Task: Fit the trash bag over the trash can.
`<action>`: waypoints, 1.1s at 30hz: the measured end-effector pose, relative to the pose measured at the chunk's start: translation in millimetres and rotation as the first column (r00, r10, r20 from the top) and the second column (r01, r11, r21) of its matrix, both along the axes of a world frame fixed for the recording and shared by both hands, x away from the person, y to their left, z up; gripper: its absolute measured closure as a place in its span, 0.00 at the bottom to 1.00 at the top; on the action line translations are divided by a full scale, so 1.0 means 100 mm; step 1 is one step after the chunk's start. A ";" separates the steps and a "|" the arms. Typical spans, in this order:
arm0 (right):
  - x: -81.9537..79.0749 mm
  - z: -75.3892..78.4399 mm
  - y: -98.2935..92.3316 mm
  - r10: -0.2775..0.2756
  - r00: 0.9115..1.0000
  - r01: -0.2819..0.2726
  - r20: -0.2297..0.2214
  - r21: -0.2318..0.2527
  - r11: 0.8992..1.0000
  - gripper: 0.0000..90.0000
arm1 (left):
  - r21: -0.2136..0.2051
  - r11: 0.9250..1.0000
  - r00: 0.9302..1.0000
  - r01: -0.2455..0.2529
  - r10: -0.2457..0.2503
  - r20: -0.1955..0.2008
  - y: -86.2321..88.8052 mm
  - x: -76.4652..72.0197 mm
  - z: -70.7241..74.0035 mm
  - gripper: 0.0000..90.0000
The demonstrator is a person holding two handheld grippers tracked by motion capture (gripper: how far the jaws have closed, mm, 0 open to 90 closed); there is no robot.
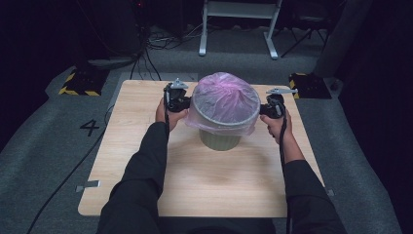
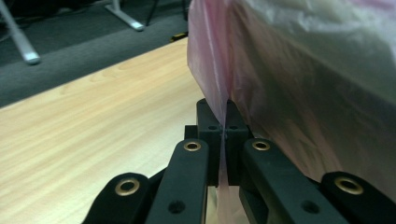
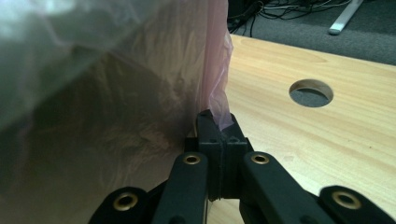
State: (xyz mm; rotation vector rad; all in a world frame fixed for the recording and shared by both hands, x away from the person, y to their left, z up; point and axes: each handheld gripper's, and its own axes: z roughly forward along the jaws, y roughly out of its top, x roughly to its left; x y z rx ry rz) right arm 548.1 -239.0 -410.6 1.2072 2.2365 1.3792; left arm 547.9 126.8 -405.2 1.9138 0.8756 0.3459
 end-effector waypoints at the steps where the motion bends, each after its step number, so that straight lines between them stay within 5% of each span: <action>1: -0.01 -0.01 0.00 0.010 1.000 -0.010 -0.005 0.008 1.000 1.00 | 0.004 1.000 1.000 0.003 -0.003 0.000 0.01 -0.02 -0.02 1.00; 19: -0.41 -0.13 0.00 0.146 0.989 -0.146 0.007 0.032 0.989 1.00 | 0.037 0.995 0.994 0.090 -0.092 0.064 0.24 -0.67 -0.03 1.00; 26: -0.44 0.00 -0.16 0.031 0.996 -0.031 0.082 -0.002 1.000 1.00 | -0.015 0.999 0.991 0.030 -0.028 0.132 0.46 -0.66 0.15 1.00; 30: -0.39 0.07 -0.22 -0.046 0.992 0.046 0.121 0.005 0.999 1.00 | 0.051 0.998 0.990 -0.026 0.019 0.139 0.43 -0.57 0.18 1.00; 33: -0.32 0.03 -0.22 -0.063 0.995 0.063 0.081 0.002 0.998 1.00 | 0.105 0.994 0.995 -0.034 0.024 0.097 0.36 -0.46 0.09 1.00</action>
